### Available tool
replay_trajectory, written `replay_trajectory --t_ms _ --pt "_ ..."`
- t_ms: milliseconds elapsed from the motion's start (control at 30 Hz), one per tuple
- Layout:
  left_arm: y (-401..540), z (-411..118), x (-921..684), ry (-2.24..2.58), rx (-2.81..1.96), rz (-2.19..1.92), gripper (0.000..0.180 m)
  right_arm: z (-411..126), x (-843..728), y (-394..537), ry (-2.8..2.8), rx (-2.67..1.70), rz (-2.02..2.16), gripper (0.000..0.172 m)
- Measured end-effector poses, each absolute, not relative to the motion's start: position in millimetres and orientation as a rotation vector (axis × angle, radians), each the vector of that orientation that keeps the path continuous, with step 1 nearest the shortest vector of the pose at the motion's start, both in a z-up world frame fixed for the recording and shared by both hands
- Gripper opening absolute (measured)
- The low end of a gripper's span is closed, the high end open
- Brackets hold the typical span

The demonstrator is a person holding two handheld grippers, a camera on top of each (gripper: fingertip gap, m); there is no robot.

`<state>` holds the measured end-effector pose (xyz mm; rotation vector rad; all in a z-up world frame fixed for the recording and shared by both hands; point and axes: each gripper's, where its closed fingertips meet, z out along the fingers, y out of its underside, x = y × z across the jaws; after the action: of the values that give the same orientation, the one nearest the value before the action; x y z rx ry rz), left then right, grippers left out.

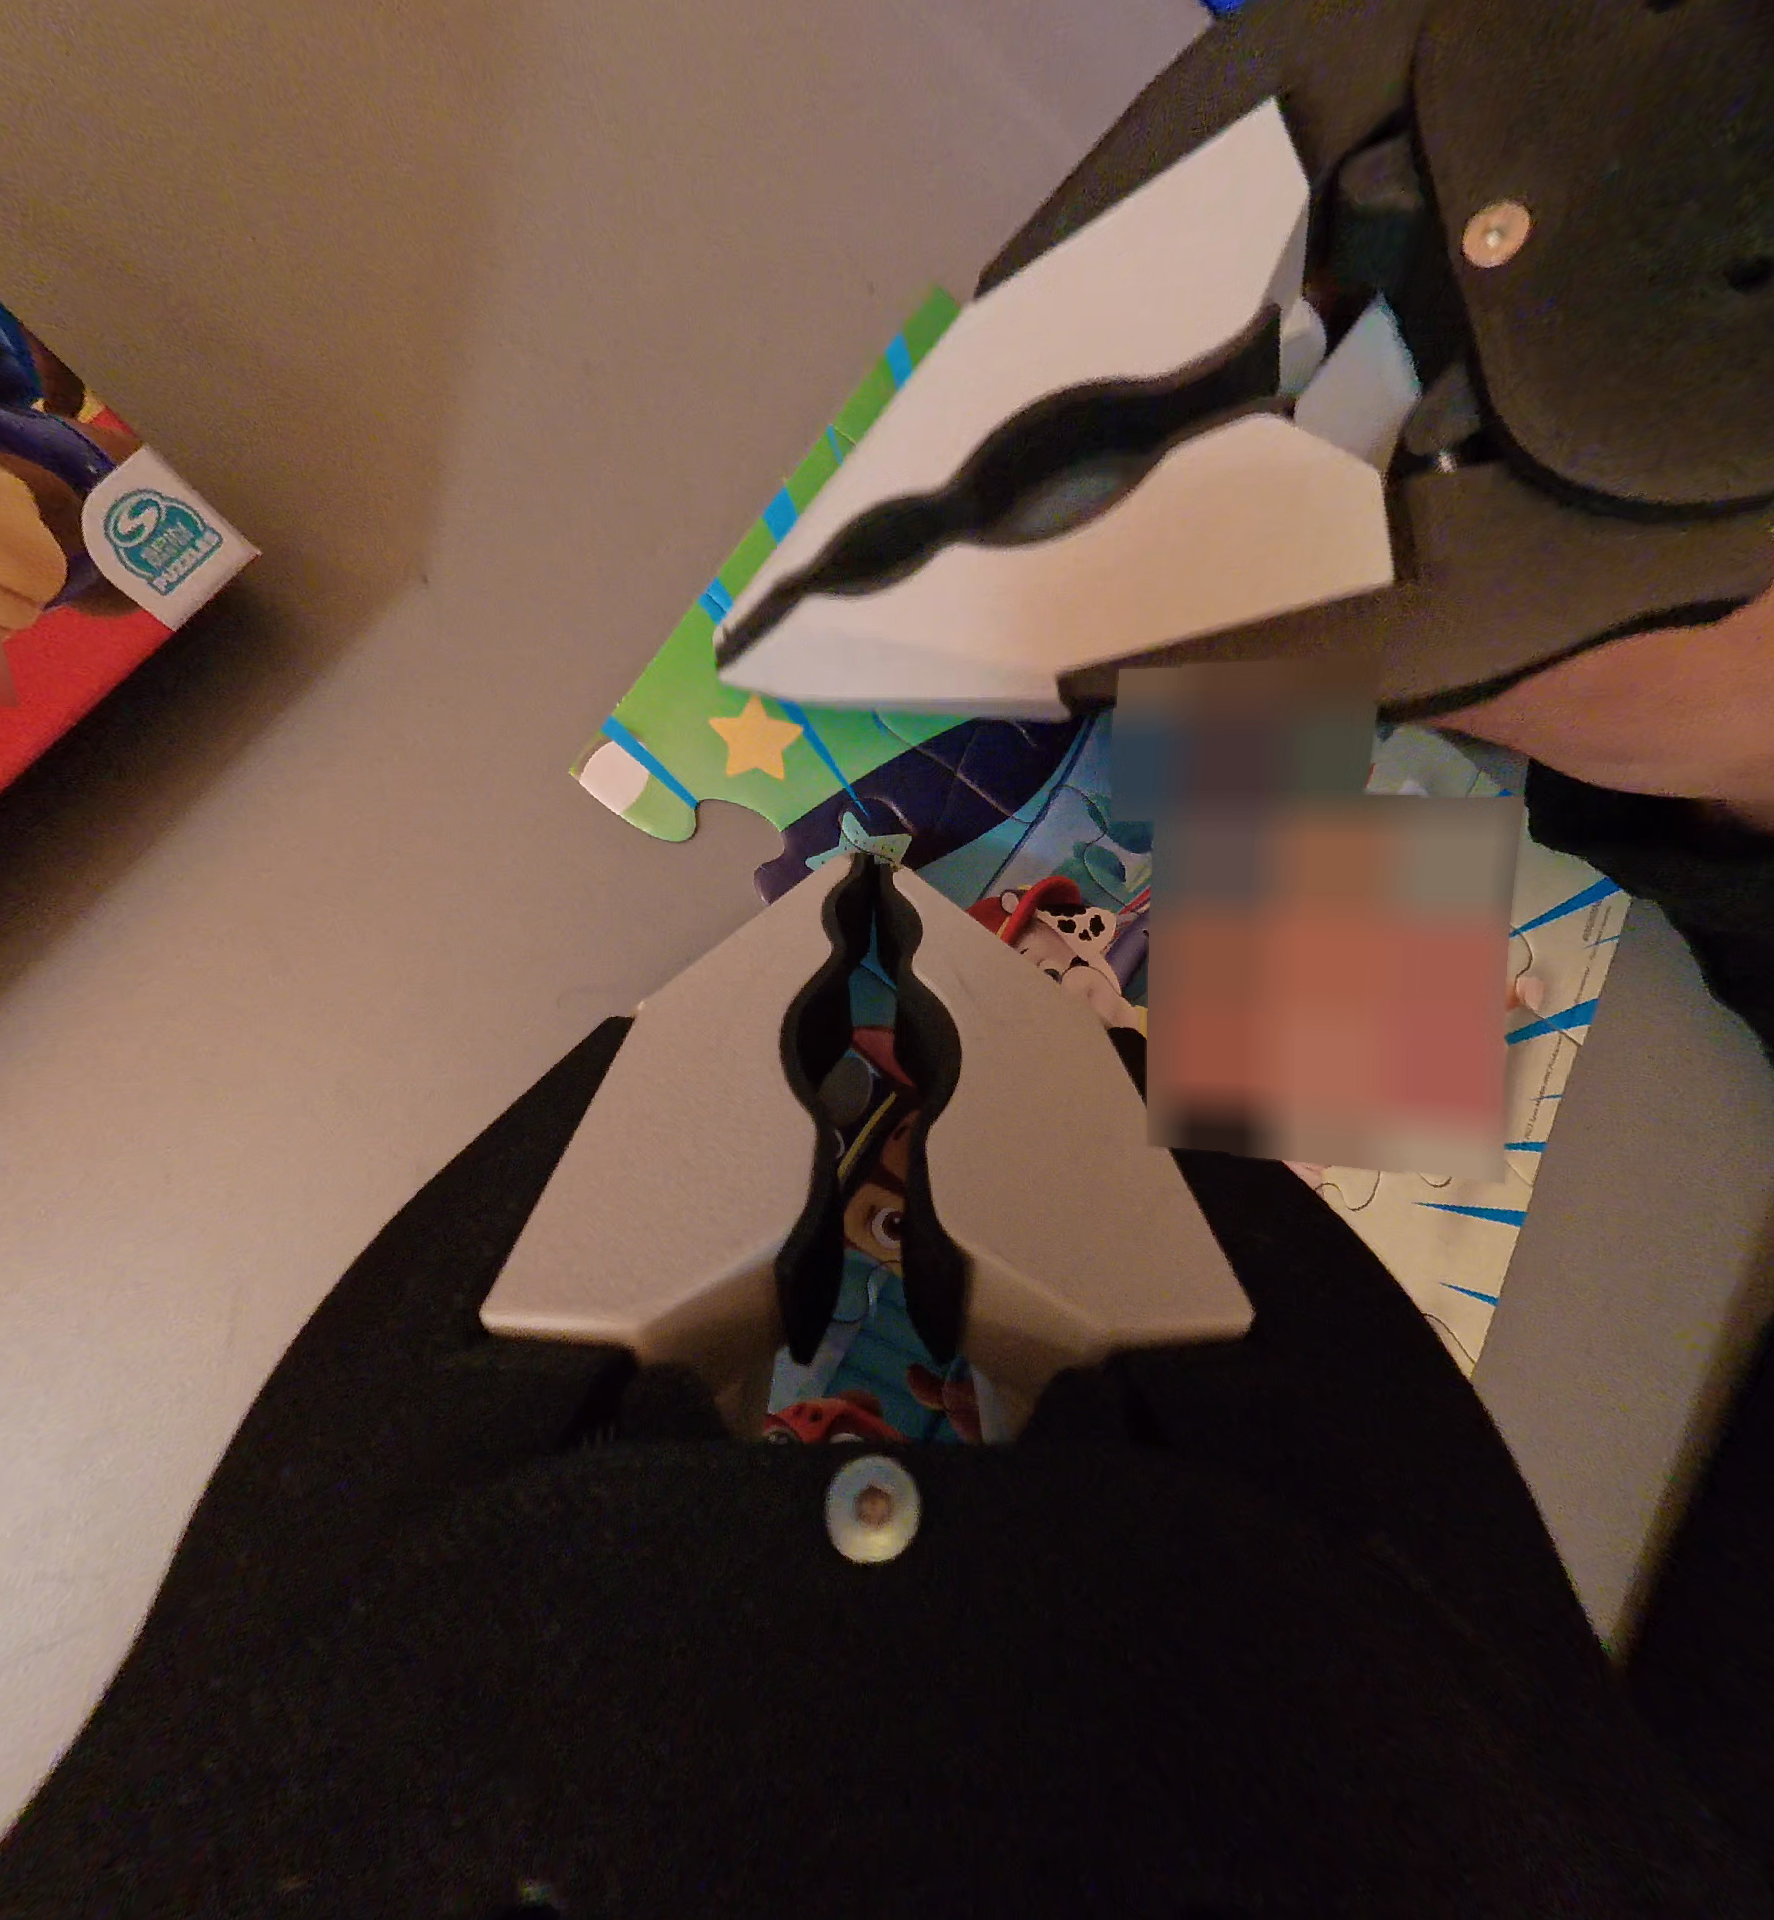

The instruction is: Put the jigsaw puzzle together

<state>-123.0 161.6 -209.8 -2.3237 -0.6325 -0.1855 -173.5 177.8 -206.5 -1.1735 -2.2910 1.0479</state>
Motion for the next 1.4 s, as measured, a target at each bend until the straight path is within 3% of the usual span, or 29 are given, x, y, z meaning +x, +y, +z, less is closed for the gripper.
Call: replay_trajectory --t_ms 267,500,767,933,1100,1333,1400 --pt "162 -210 -123 -0.640 -2.309 -0.196 0.000 -207 -178 218 -2.166 -1.309 0.931 0.000" --pt "162 -210 -123 -0.635 -2.324 -0.160 0.000 -207 -154 165 -2.387 -1.206 1.093 0.000" --pt "162 -209 -123 -0.660 -2.320 -0.163 0.000 -204 -140 230 -2.188 -1.390 0.844 0.000" --pt "158 -144 -126 -0.662 -2.041 -0.126 0.000 -165 -124 206 -2.047 -1.294 1.162 0.000" --pt "91 -118 -137 -0.738 -2.033 0.089 0.000 -145 -126 212 -1.884 -1.123 1.246 0.000" --pt "-85 -101 -128 -1.065 -1.928 0.438 0.001 -126 -111 205 -1.808 -0.955 1.354 0.000" --pt "-131 -103 -115 -1.155 -1.895 0.469 0.013 -128 -111 205 -1.815 -0.955 1.347 0.000"
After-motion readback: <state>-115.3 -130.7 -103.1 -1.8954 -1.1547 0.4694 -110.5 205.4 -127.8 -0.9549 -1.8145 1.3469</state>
